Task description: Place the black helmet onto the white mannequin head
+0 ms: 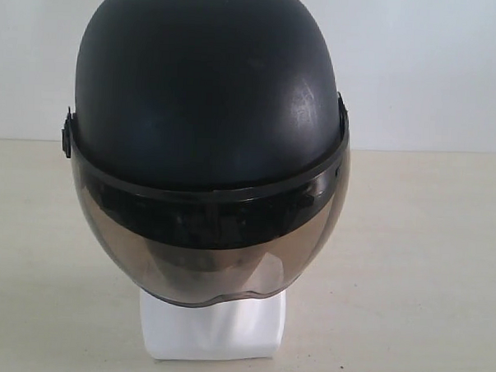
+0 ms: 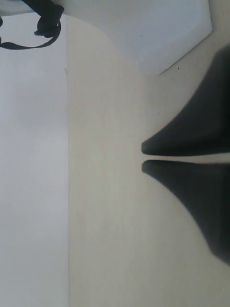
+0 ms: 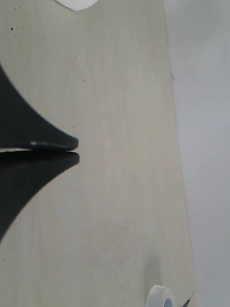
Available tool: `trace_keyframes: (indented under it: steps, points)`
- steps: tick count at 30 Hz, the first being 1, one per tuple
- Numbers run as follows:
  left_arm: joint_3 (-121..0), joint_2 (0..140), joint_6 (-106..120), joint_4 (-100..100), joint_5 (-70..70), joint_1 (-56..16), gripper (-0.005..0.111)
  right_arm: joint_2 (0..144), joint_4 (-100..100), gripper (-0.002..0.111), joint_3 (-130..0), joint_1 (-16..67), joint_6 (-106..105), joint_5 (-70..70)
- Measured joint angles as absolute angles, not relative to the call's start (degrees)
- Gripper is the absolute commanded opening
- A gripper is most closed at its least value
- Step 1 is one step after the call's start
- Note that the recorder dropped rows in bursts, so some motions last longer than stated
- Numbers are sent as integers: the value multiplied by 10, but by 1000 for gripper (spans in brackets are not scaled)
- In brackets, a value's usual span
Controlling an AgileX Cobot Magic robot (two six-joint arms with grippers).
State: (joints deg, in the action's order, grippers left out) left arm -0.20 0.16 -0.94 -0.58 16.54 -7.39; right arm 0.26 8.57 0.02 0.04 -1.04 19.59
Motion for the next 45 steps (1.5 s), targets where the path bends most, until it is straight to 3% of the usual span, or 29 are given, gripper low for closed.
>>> trace_keyframes:
  steps: [22, 32, 45]
  points:
    - [-2, 2, -8, -11, 165, -74, 4, 3, 86, 0, 0, 0, -10, 195]
    - [-2, 2, -8, -11, 167, -23, 4, 3, 88, 0, 0, 0, -10, 195]
    - [-2, 2, -8, -11, 167, -20, 4, 3, 90, 0, 0, 0, -10, 195]
